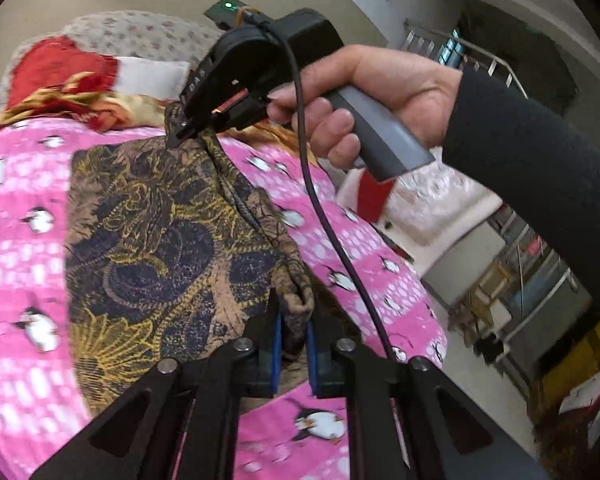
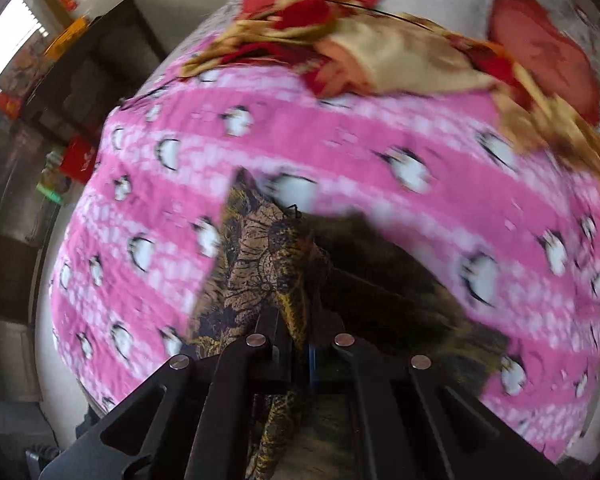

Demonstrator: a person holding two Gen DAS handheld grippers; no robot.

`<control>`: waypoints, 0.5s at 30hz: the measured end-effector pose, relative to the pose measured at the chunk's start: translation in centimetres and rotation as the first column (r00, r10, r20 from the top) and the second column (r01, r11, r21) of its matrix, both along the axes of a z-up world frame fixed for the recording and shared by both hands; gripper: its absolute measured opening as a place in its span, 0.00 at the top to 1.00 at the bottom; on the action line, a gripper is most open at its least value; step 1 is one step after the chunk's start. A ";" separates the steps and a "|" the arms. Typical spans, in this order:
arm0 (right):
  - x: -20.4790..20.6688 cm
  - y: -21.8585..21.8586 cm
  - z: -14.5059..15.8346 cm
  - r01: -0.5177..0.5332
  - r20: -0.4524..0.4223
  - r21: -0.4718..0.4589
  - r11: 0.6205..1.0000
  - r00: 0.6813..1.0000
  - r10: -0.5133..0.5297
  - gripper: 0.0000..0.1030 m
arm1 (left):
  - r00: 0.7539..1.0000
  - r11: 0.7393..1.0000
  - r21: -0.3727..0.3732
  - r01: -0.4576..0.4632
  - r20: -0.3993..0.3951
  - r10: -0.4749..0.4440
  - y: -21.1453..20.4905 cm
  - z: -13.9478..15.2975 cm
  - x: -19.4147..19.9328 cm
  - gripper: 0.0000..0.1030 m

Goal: Fold small clothes

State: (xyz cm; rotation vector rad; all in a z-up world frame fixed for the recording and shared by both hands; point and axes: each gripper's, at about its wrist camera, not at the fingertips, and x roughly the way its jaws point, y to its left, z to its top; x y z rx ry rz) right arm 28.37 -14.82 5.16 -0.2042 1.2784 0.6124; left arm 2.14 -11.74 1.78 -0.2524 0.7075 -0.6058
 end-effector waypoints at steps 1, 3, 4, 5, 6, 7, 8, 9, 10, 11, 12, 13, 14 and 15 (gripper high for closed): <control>0.1 -1.4 -0.4 0.011 -0.004 0.002 1.000 1.000 -0.011 1.00 | 1.000 1.000 0.008 0.016 -0.008 -0.016 -1.1 -0.3 0.2 0.91; 0.3 -3.8 -1.1 0.025 -0.012 0.002 1.000 1.000 -0.025 1.00 | 0.999 0.999 0.018 0.035 -0.028 -0.035 -2.8 -0.7 0.7 0.91; 0.3 -4.6 -1.4 0.028 -0.015 0.003 1.000 0.999 -0.028 1.00 | 0.998 0.999 0.026 0.047 -0.041 -0.046 -3.9 -1.0 1.0 0.91; 0.4 -5.6 -1.8 0.031 -0.018 0.003 1.000 0.999 -0.031 1.00 | 0.997 0.998 0.031 0.054 -0.051 -0.053 -4.6 -1.3 1.2 0.91; 0.6 -6.6 -2.3 0.036 -0.023 0.004 0.999 0.999 -0.036 1.00 | 0.996 0.997 0.038 0.061 -0.062 -0.058 -5.4 -1.7 1.5 0.91; 0.6 -7.4 -2.7 0.038 -0.026 0.005 0.999 0.999 -0.038 1.00 | 0.995 0.997 0.040 0.066 -0.073 -0.063 -6.0 -2.0 1.8 0.91; 0.8 -8.1 -3.1 0.041 -0.029 0.005 0.999 0.999 -0.041 1.00 | 0.994 0.997 0.040 0.070 -0.084 -0.067 -6.5 -2.3 1.9 0.91; 0.9 -8.9 -3.5 0.048 -0.034 0.011 0.999 0.998 -0.048 1.00 | 0.993 0.996 0.043 0.073 -0.096 -0.069 -7.1 -2.8 2.1 0.91; 1.0 -9.5 -3.9 0.054 -0.039 0.015 0.998 0.998 -0.053 1.00 | 0.992 0.996 0.046 0.078 -0.107 -0.072 -7.6 -3.1 2.2 0.91; 1.1 -10.2 -4.3 0.059 -0.042 0.017 0.998 0.997 -0.058 1.00 | 0.991 0.995 0.051 0.082 -0.113 -0.076 -8.1 -3.4 2.3 0.91; 1.1 -10.7 -4.6 0.064 -0.045 0.019 0.998 0.997 -0.063 1.00 | 0.990 0.995 0.055 0.085 -0.117 -0.078 -8.3 -3.5 2.2 0.91; 1.2 -11.5 -5.1 0.072 -0.052 0.029 0.997 0.996 -0.070 1.00 | 0.989 0.994 0.063 0.093 -0.121 -0.084 -8.9 -3.8 2.2 0.91; 1.2 -12.0 -5.4 0.079 -0.058 0.035 0.996 0.995 -0.076 1.00 | 0.989 0.993 0.068 0.095 -0.124 -0.086 -9.1 -3.9 2.2 0.91; 1.2 -12.5 -6.0 0.085 -0.061 0.036 0.996 0.995 -0.082 1.00 | 0.987 0.992 0.083 0.098 -0.133 -0.087 -9.5 -4.3 2.2 0.91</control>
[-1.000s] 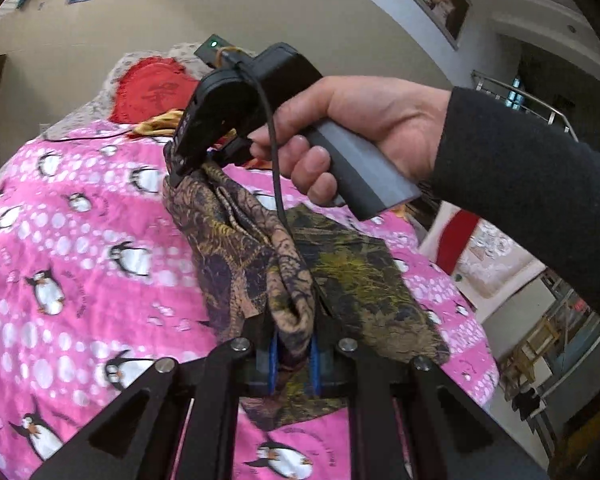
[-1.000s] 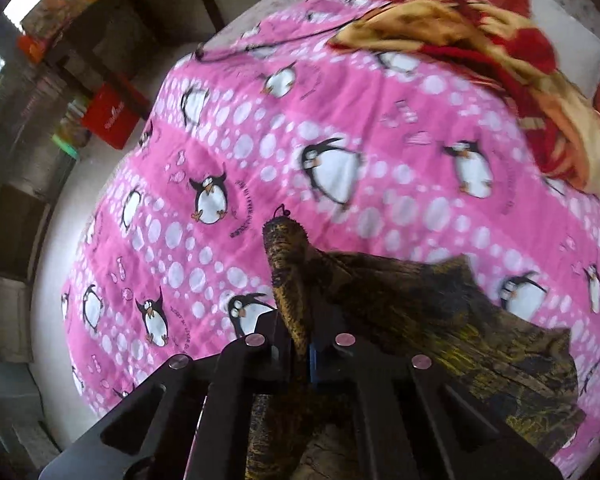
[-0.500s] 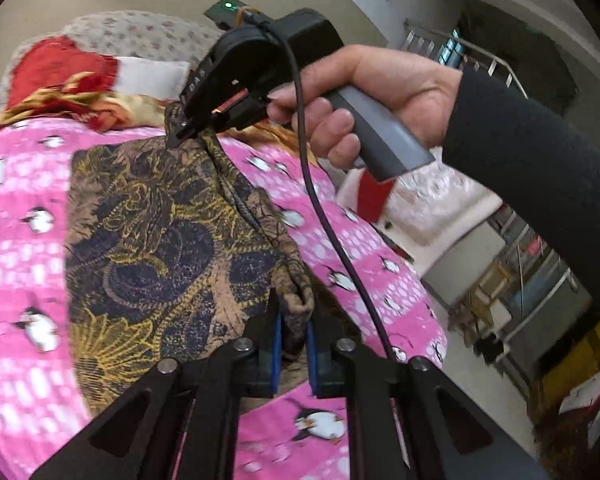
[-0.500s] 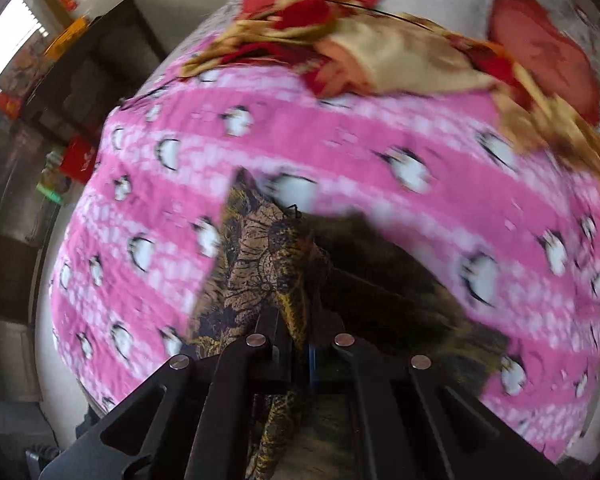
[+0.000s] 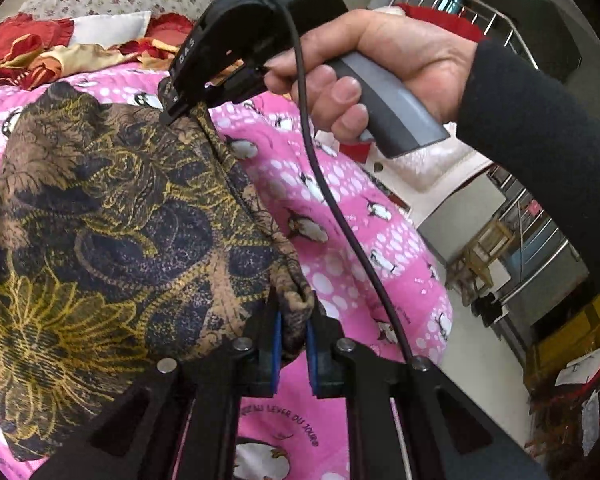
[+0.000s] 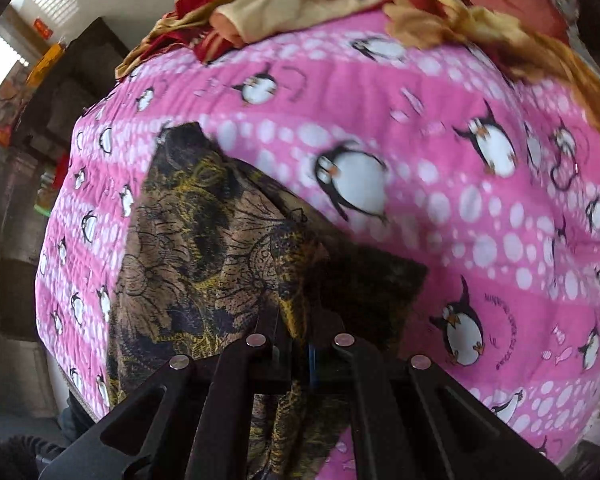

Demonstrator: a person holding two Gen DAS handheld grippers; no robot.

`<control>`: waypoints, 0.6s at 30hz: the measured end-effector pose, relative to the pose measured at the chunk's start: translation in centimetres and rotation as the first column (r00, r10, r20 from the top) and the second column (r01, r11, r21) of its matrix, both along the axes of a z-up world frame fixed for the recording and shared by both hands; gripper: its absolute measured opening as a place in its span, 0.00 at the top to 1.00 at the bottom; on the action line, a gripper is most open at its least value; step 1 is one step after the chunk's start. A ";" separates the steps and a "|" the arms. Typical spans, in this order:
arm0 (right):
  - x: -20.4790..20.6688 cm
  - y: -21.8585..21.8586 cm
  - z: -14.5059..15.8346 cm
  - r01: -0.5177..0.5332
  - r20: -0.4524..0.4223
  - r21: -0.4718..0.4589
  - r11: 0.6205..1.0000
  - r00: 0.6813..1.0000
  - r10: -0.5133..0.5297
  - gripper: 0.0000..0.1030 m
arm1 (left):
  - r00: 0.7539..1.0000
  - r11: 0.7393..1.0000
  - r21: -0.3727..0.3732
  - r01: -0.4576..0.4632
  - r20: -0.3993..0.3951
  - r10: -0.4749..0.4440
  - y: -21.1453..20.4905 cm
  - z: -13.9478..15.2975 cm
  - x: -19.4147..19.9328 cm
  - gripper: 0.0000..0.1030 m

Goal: Fold small clothes

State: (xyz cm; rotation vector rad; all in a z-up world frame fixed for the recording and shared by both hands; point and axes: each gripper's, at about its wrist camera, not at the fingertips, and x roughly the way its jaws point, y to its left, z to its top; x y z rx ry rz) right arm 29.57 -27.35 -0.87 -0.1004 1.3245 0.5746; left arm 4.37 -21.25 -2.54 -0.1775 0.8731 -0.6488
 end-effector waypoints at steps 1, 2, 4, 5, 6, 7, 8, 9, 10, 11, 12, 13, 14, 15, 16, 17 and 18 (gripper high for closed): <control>-0.1 -0.3 -0.5 0.003 0.002 -0.005 1.000 1.000 -0.003 1.00 | 1.000 1.000 0.010 0.001 -0.010 -0.001 -0.3 -0.4 0.1 0.91; -0.1 -0.6 -1.1 0.009 0.011 -0.014 1.000 1.000 -0.009 1.00 | 1.000 1.000 0.015 0.003 -0.016 -0.002 -0.5 -0.7 0.2 0.91; -0.2 -1.4 -1.8 0.039 0.048 0.008 0.999 0.998 -0.040 1.00 | 0.999 1.000 0.022 0.006 -0.052 -0.005 -0.6 -1.6 0.4 0.88; -0.3 -1.7 -1.9 0.048 0.060 0.032 0.998 0.997 -0.050 1.00 | 0.998 1.000 0.013 0.010 -0.060 -0.009 -0.4 -1.7 0.2 0.82; -0.5 -2.1 -1.8 0.060 0.070 0.051 0.997 0.996 -0.063 1.00 | 0.998 1.000 0.001 0.018 -0.062 -0.018 -0.5 -1.6 0.0 0.79; -0.7 -2.7 -1.4 0.082 0.084 0.069 0.994 0.993 -0.087 1.00 | 0.998 1.000 -0.002 0.023 -0.058 -0.023 0.0 -1.2 -0.6 0.72; -1.1 -3.5 -0.5 0.110 0.112 0.100 0.989 0.986 -0.121 1.00 | 0.999 1.000 0.003 0.021 -0.050 -0.021 0.4 -0.8 -1.1 0.65; -1.6 -4.5 0.7 0.144 0.152 0.138 0.980 0.975 -0.164 1.00 | 0.999 1.000 0.002 0.016 -0.037 -0.016 1.4 -0.1 -2.0 0.62; -2.1 -5.5 1.6 0.170 0.179 0.170 0.971 0.963 -0.200 1.00 | 1.000 1.000 -0.003 0.010 -0.027 -0.011 2.3 0.5 -2.7 0.58; -3.0 -6.4 2.8 0.192 0.212 0.202 0.960 0.949 -0.234 1.00 | 1.000 1.000 -0.007 0.000 -0.013 0.000 3.4 1.0 -3.3 0.54; -3.9 -7.0 3.6 0.195 0.230 0.232 0.953 0.941 -0.248 0.99 | 1.000 1.000 -0.007 -0.025 0.005 0.025 5.0 1.7 -3.9 0.52; -5.3 -7.6 4.4 0.183 0.241 0.271 0.945 0.938 -0.251 0.99 | 0.998 0.998 -0.005 -0.065 0.021 0.065 6.7 2.3 -4.3 0.48; -6.7 -7.7 4.8 0.162 0.247 0.294 0.942 0.939 -0.239 0.99 | 0.995 0.996 -0.007 -0.094 0.034 0.094 8.0 2.8 -4.5 0.44; -8.2 -7.7 5.1 0.133 0.259 0.304 0.943 0.942 -0.216 0.99 | 0.990 0.991 -0.004 -0.132 0.056 0.132 9.4 3.1 -4.7 0.41; -10.2 -7.5 5.2 0.094 0.283 0.294 0.951 0.942 -0.181 0.99 | 0.982 0.984 0.014 -0.176 0.075 0.175 10.8 3.2 -4.6 0.39; -12.1 -6.9 5.1 0.056 0.305 0.274 0.960 0.942 -0.142 0.99 | 0.974 0.975 0.033 -0.218 0.076 0.215 11.9 3.0 -4.3 0.41; -14.1 -6.1 4.8 0.010 0.321 0.253 0.967 0.942 -0.094 0.99 | 0.967 0.967 0.047 -0.251 0.057 0.248 12.8 2.5 -3.6 0.42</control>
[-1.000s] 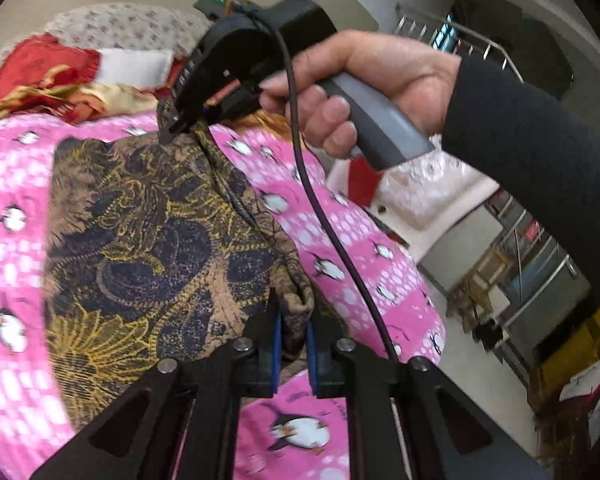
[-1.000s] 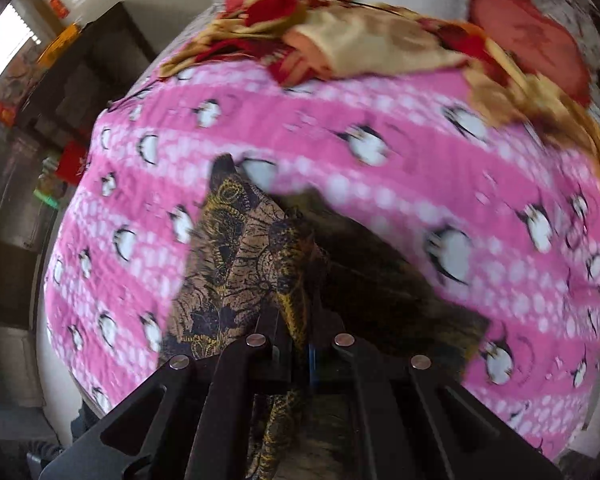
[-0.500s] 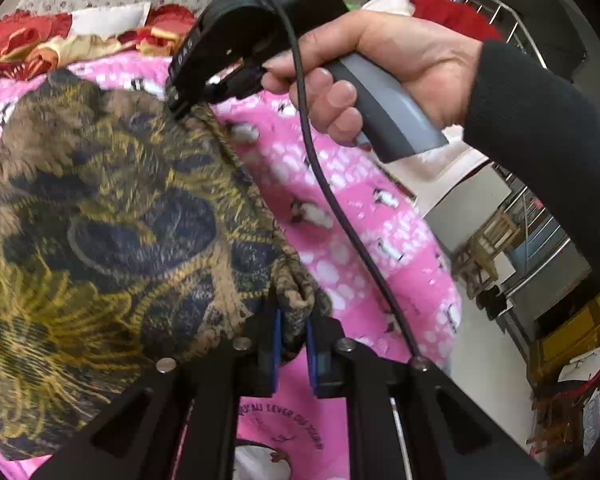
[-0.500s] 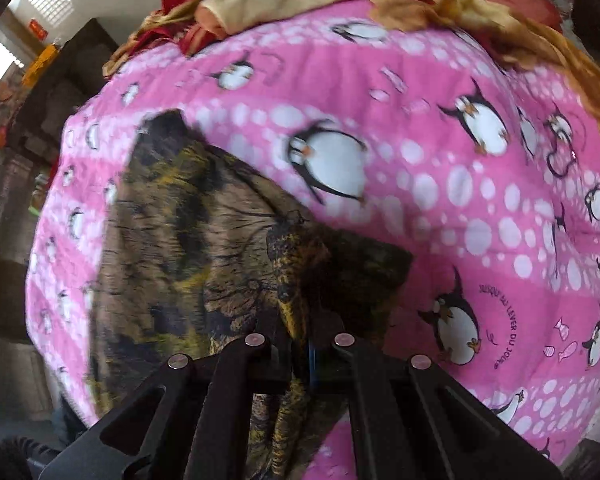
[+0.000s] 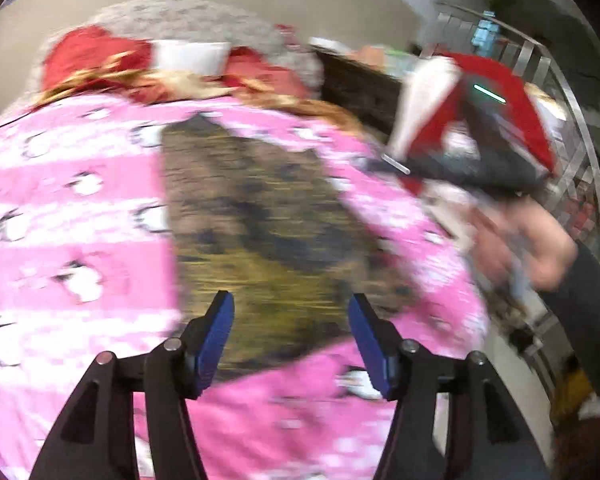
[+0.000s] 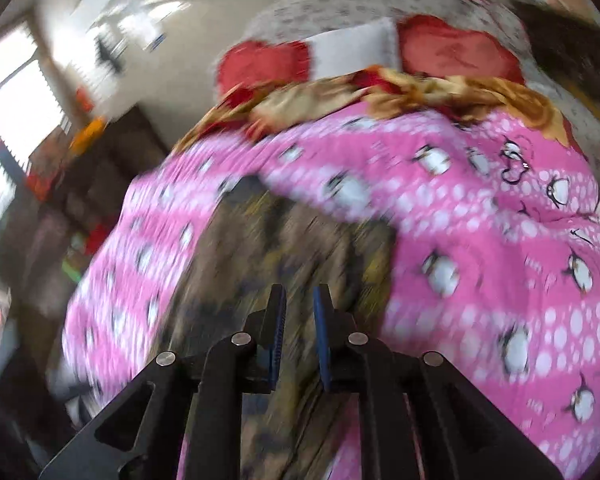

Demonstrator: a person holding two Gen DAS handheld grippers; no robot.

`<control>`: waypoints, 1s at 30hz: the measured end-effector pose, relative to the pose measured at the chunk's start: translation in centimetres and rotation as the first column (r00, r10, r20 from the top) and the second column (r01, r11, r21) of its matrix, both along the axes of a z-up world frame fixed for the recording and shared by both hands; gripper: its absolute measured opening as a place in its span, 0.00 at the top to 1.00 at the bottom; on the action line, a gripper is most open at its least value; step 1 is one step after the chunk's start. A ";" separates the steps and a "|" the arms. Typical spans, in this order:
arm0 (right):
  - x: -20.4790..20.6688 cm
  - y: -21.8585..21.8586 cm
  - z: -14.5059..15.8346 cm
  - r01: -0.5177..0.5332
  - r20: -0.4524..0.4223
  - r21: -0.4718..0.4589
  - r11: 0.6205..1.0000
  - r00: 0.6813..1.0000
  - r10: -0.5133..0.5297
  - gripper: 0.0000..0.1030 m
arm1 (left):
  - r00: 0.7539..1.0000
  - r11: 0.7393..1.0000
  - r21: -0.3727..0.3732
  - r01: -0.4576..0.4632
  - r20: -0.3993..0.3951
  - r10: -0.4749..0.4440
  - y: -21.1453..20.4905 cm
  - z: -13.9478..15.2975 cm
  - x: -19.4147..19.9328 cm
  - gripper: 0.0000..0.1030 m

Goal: Fold small clothes

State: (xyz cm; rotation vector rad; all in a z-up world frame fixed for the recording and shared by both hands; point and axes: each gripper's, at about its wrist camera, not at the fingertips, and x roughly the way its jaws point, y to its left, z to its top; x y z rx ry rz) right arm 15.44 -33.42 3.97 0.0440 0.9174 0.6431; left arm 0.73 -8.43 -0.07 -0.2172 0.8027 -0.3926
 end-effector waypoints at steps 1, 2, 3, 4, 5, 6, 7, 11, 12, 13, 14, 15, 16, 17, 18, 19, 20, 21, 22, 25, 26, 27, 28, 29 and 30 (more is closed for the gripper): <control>-1.7 1.2 -0.4 -0.028 0.013 -0.017 0.999 1.000 0.029 0.99 | 1.000 1.000 -0.002 -0.019 -0.020 0.019 0.6 -0.7 0.6 0.49; -3.5 2.0 -0.9 -0.052 0.038 -0.049 0.997 0.998 0.054 0.99 | 0.999 1.000 -0.004 -0.030 -0.040 0.029 0.8 -1.5 1.1 0.65; -4.9 2.8 -1.4 -0.050 0.067 -0.094 0.994 0.996 0.056 0.99 | 0.996 0.999 0.004 -0.035 -0.079 0.035 0.6 -2.9 1.7 0.72; -5.9 3.0 -2.0 -0.036 0.089 -0.129 0.991 0.995 0.047 0.99 | 0.994 0.999 0.009 -0.040 -0.101 0.041 0.6 -3.8 2.1 0.73; -6.7 3.3 -3.0 -0.013 0.101 -0.161 0.987 0.994 0.030 0.99 | 0.992 0.999 0.011 -0.043 -0.116 0.044 0.3 -4.6 2.2 0.76; -7.1 3.3 -4.2 0.004 0.088 -0.174 0.985 0.996 0.011 0.99 | 0.992 0.999 0.025 -0.042 -0.119 0.045 0.1 -5.5 2.0 0.77; -7.3 3.1 -5.8 0.025 0.059 -0.186 0.982 0.998 -0.014 0.99 | 0.994 0.998 0.044 -0.038 -0.102 0.043 -0.2 -5.9 1.7 0.77; -8.2 1.3 -8.8 0.090 0.097 -0.120 0.989 0.992 -0.079 0.99 | 0.997 0.997 0.078 -0.024 -0.065 0.029 -0.7 -6.2 1.2 0.77; -8.4 1.3 -8.8 0.087 0.114 -0.127 0.988 0.991 -0.072 0.99 | 0.997 0.997 0.072 -0.019 -0.068 0.023 -0.2 -6.3 1.4 0.77; -8.5 1.3 -8.8 0.083 0.124 -0.137 0.987 0.990 -0.066 0.99 | 0.997 0.998 0.064 -0.012 -0.074 0.017 0.1 -6.4 1.6 0.77; -8.6 1.4 -8.8 0.081 0.127 -0.145 0.986 0.990 -0.062 0.99 | 0.997 0.998 0.061 -0.008 -0.080 0.013 0.1 -6.3 1.7 0.77; -8.5 1.4 -8.7 0.082 0.115 -0.145 0.986 0.991 -0.065 0.99 | 0.996 0.999 0.054 -0.006 -0.089 0.011 0.4 -6.0 1.6 0.77; -8.3 1.5 -8.4 0.082 0.095 -0.150 0.985 0.993 -0.069 0.99 | 0.996 0.999 0.047 -0.006 -0.091 0.011 0.7 -5.6 1.6 0.77; -8.2 1.6 -8.0 0.087 0.078 -0.165 0.983 0.994 -0.075 0.99 | 0.997 0.999 0.036 -0.011 -0.082 0.014 1.0 -5.0 1.5 0.77; -8.5 1.8 -7.3 0.100 0.072 -0.177 0.979 0.994 -0.088 0.99 | 0.999 0.999 0.028 -0.018 -0.049 0.019 1.3 -4.0 1.0 0.77; -9.2 2.1 -6.2 0.122 0.078 -0.179 0.976 0.991 -0.109 0.99 | 1.000 1.000 0.023 -0.008 -0.018 0.009 1.0 -3.4 0.6 0.77; -10.0 2.3 -5.3 0.122 0.094 -0.158 0.980 0.990 -0.108 0.99 | 1.000 1.000 0.023 0.005 0.002 -0.006 0.7 -3.0 0.3 0.76; -10.7 2.8 -4.9 0.103 0.106 -0.142 0.984 0.990 -0.088 0.99 | 0.999 0.999 0.032 0.029 0.015 -0.030 0.0 -3.1 0.1 0.74; -11.4 3.6 -4.8 0.077 0.118 -0.153 0.985 0.991 -0.059 0.99 | 0.999 0.998 0.041 0.046 0.005 -0.046 -0.5 -3.6 0.2 0.70; -11.9 4.9 -8.0 0.058 0.059 -0.272 0.960 0.997 -0.044 0.98 | 0.997 0.995 0.085 0.055 -0.049 -0.051 -1.6 -5.7 0.7 0.69; -11.7 4.7 -8.7 0.067 0.034 -0.271 0.960 0.998 -0.060 0.98 | 0.998 0.995 0.085 0.050 -0.034 -0.047 -1.5 -5.1 0.5 0.69; -11.7 4.4 -8.3 0.083 0.042 -0.237 0.968 0.996 -0.075 0.98 | 0.998 0.996 0.079 0.051 -0.028 -0.049 -1.5 -4.6 0.5 0.69; -11.5 4.2 -7.7 0.089 0.026 -0.221 0.971 0.996 -0.085 0.98 | 0.999 0.997 0.060 0.052 -0.011 -0.051 -1.3 -3.6 0.7 0.67; -11.0 4.0 -6.7 0.103 0.028 -0.210 0.972 0.995 -0.099 0.98 | 0.999 0.998 0.050 0.043 0.012 -0.043 -1.0 -2.7 1.0 0.59; -10.7 3.8 -5.8 0.123 0.052 -0.194 0.973 0.992 -0.114 0.98 | 0.999 0.999 0.041 0.025 0.039 -0.027 -0.8 -1.7 1.8 0.52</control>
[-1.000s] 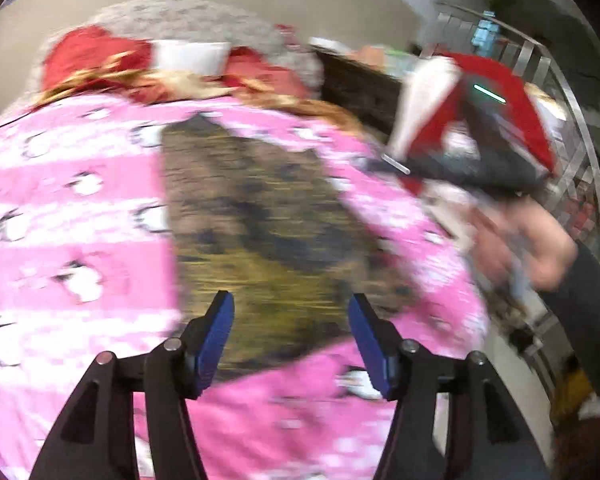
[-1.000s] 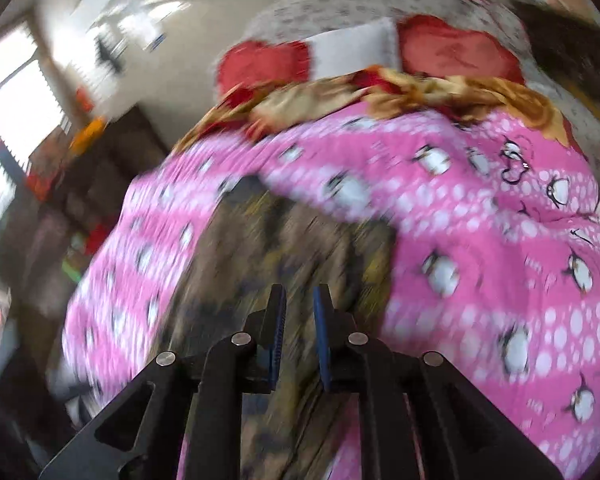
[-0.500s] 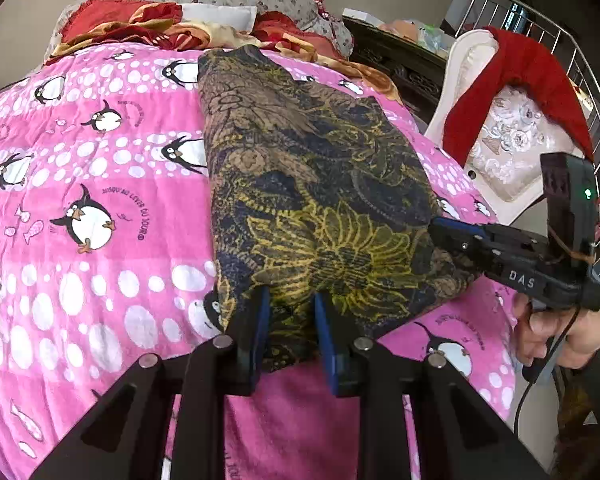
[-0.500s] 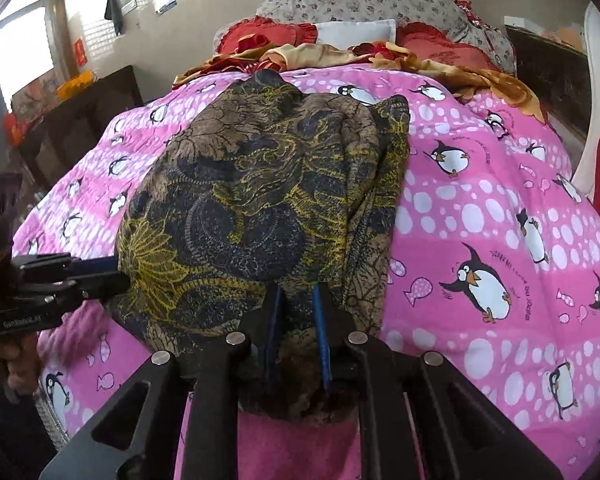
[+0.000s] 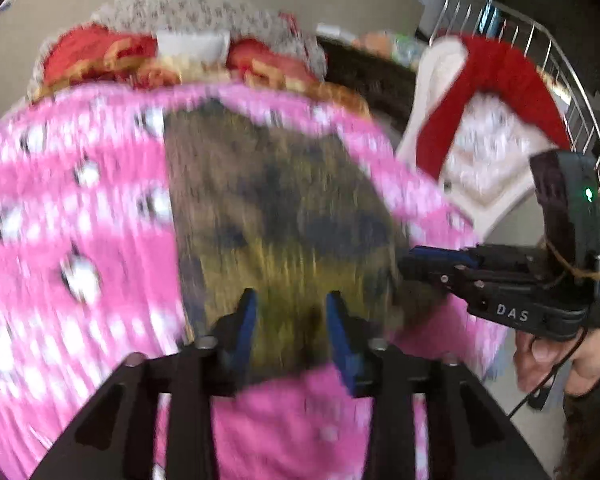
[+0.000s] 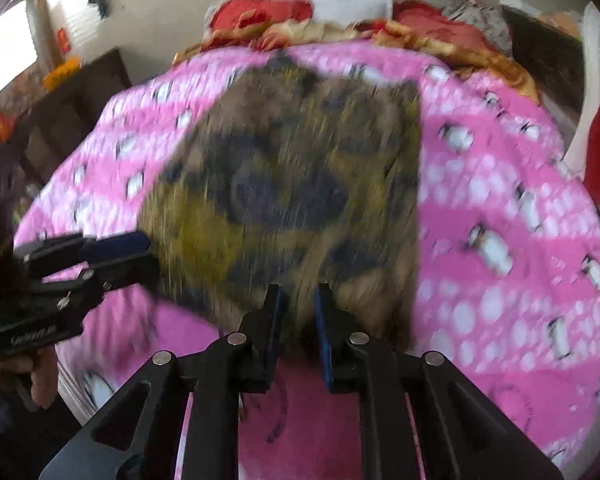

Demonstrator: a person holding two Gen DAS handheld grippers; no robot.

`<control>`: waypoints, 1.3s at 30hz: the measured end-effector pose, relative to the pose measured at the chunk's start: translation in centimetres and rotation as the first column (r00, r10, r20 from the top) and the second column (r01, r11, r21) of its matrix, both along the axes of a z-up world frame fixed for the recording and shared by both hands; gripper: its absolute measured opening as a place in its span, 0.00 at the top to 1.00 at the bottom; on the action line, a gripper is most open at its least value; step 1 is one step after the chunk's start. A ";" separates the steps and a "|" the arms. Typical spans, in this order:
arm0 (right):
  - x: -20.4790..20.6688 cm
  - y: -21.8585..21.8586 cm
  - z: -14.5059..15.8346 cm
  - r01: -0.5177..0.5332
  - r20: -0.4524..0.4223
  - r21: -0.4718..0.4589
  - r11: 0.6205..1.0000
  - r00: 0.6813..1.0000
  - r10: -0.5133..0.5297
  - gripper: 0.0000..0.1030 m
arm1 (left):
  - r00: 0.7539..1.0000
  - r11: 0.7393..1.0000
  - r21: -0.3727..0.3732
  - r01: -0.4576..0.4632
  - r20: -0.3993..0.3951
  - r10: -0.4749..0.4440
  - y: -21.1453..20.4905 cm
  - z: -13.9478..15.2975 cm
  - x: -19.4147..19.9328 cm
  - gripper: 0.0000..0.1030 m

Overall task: Fold small clothes
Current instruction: 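Grasp the end of the folded shirt with both tools and lift it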

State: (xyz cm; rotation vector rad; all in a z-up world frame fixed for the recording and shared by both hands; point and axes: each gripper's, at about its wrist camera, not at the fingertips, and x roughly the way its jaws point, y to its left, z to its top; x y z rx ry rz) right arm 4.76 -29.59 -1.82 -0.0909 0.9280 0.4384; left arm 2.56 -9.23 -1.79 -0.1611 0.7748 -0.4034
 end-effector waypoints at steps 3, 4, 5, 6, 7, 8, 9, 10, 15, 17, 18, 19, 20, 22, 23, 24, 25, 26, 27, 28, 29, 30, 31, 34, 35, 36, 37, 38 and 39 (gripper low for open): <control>2.3 0.1 3.3 0.064 0.110 0.055 0.996 0.992 -0.070 0.94 | 0.994 0.995 -0.008 -0.100 0.030 0.101 0.6 2.3 4.5 0.41; 3.6 0.4 4.0 0.118 0.131 0.046 0.992 0.984 -0.123 0.92 | 0.989 0.989 -0.018 -0.148 0.023 0.148 0.8 2.9 6.8 0.41; 4.8 0.8 4.3 0.173 0.138 0.035 0.984 0.975 -0.177 0.89 | 0.985 0.985 -0.027 -0.171 0.014 0.172 0.9 3.1 8.0 0.41; 5.8 1.2 4.4 0.212 0.137 0.029 0.977 0.967 -0.214 0.88 | 0.979 0.979 -0.038 -0.203 -0.004 0.203 1.0 3.3 9.6 0.41; 7.1 1.5 4.2 0.251 0.123 0.035 0.967 0.960 -0.253 0.88 | 0.969 0.969 -0.045 -0.245 -0.032 0.243 1.0 3.4 11.6 0.43; 8.2 1.6 3.9 0.282 0.104 0.044 0.958 0.953 -0.285 0.88 | 0.967 0.965 -0.054 -0.255 -0.040 0.253 1.3 3.5 12.2 0.43; 9.1 1.7 3.8 0.305 0.092 0.050 0.951 0.947 -0.308 0.88 | 0.958 0.957 -0.061 -0.285 -0.036 0.283 1.3 3.8 13.8 0.43; 10.1 1.8 3.5 0.332 0.085 0.062 0.941 0.938 -0.336 0.88 | 0.950 0.949 -0.048 -0.312 -0.022 0.311 1.2 4.0 14.8 0.43; 14.8 2.0 4.1 0.391 0.123 0.106 0.914 0.907 -0.402 0.88 | 0.914 0.914 0.021 -0.405 0.013 0.405 0.9 3.3 20.0 0.39; 16.6 2.3 3.2 0.389 0.093 0.088 0.917 0.914 -0.396 0.88 | 0.923 0.925 0.052 -0.376 -0.068 0.379 0.4 1.0 21.9 0.39; 17.4 2.3 2.3 0.383 0.057 0.103 0.918 0.919 -0.390 0.88 | 0.928 0.932 0.093 -0.351 -0.101 0.359 0.0 -0.7 22.6 0.39; 18.2 2.3 0.9 0.364 0.027 0.098 0.926 0.929 -0.368 0.88 | 0.928 0.932 0.122 -0.342 -0.109 0.355 -0.3 -1.6 22.8 0.39; 18.6 2.4 -0.3 0.355 0.016 0.068 0.932 0.934 -0.357 0.88 | 0.929 0.932 0.127 -0.339 -0.108 0.353 -0.4 -2.3 22.9 0.38; 18.8 1.9 -2.1 0.321 0.027 0.082 0.943 0.946 -0.324 0.88 | 0.927 0.933 0.086 -0.350 -0.110 0.358 0.3 -3.2 23.2 0.33; 18.7 1.3 -2.2 0.324 0.022 0.122 0.938 0.944 -0.329 0.88 | 0.928 0.934 0.075 -0.350 -0.109 0.357 0.3 -3.3 23.2 0.31; 18.7 1.1 -2.3 0.325 0.017 0.139 0.935 0.944 -0.330 0.88 | 0.927 0.935 0.067 -0.348 -0.121 0.354 0.5 -3.6 23.6 0.30; 18.9 1.0 -2.5 0.324 0.005 0.150 0.934 0.945 -0.328 0.88 | 0.927 0.936 0.061 -0.348 -0.126 0.353 0.7 -3.7 23.9 0.28; 19.1 0.8 -2.7 0.326 -0.012 0.163 0.931 0.944 -0.329 0.88 | 0.928 0.936 0.065 -0.345 -0.127 0.351 0.6 -3.6 23.9 0.27; 19.2 0.7 -2.8 0.328 -0.019 0.174 0.929 0.944 -0.329 0.88 | 0.929 0.937 0.069 -0.342 -0.128 0.348 0.5 -3.5 23.9 0.27; 19.2 0.6 -2.8 0.328 -0.022 0.185 0.927 0.944 -0.329 0.88 | 0.931 0.940 0.066 -0.335 -0.132 0.341 0.6 -3.2 23.8 0.27; 19.1 0.5 -2.8 0.326 -0.023 0.193 0.925 0.944 -0.328 0.88 | 0.933 0.944 0.059 -0.326 -0.142 0.331 0.8 -2.9 23.8 0.28; 19.1 0.4 -2.6 0.324 -0.027 0.201 0.925 0.945 -0.325 0.88 | 0.934 0.946 0.054 -0.318 -0.152 0.323 1.2 -2.1 23.7 0.29; 18.9 0.3 -2.2 0.314 -0.030 0.202 0.928 0.949 -0.315 0.88 | 0.935 0.948 0.054 -0.315 -0.152 0.319 1.6 -1.0 23.0 0.30; 16.5 -0.4 0.6 0.278 0.037 0.204 0.939 0.956 -0.291 0.88 | 0.953 0.956 0.044 -0.290 -0.077 0.292 2.9 2.1 19.0 0.29; 15.4 -0.5 1.6 0.253 0.068 0.196 0.947 0.960 -0.271 0.88 | 0.959 0.960 0.061 -0.273 -0.065 0.277 2.9 2.5 17.5 0.29; 14.4 -0.6 2.3 0.239 0.095 0.183 0.954 0.961 -0.259 0.88 | 0.963 0.964 0.071 -0.257 -0.061 0.262 2.8 2.8 16.5 0.29; 13.0 -0.5 3.1 0.217 0.123 0.163 0.962 0.963 -0.238 0.88 | 0.971 0.971 0.076 -0.226 -0.056 0.230 2.5 2.7 14.4 0.29; 12.0 -0.3 3.4 0.188 0.135 0.149 0.971 0.969 -0.208 0.88 | 0.975 0.974 0.072 -0.214 -0.054 0.218 2.3 2.6 13.5 0.29; 11.1 0.1 3.5 0.150 0.135 0.132 0.980 0.977 -0.168 0.88 | 0.977 0.977 0.069 -0.204 -0.054 0.208 2.1 2.3 12.3 0.29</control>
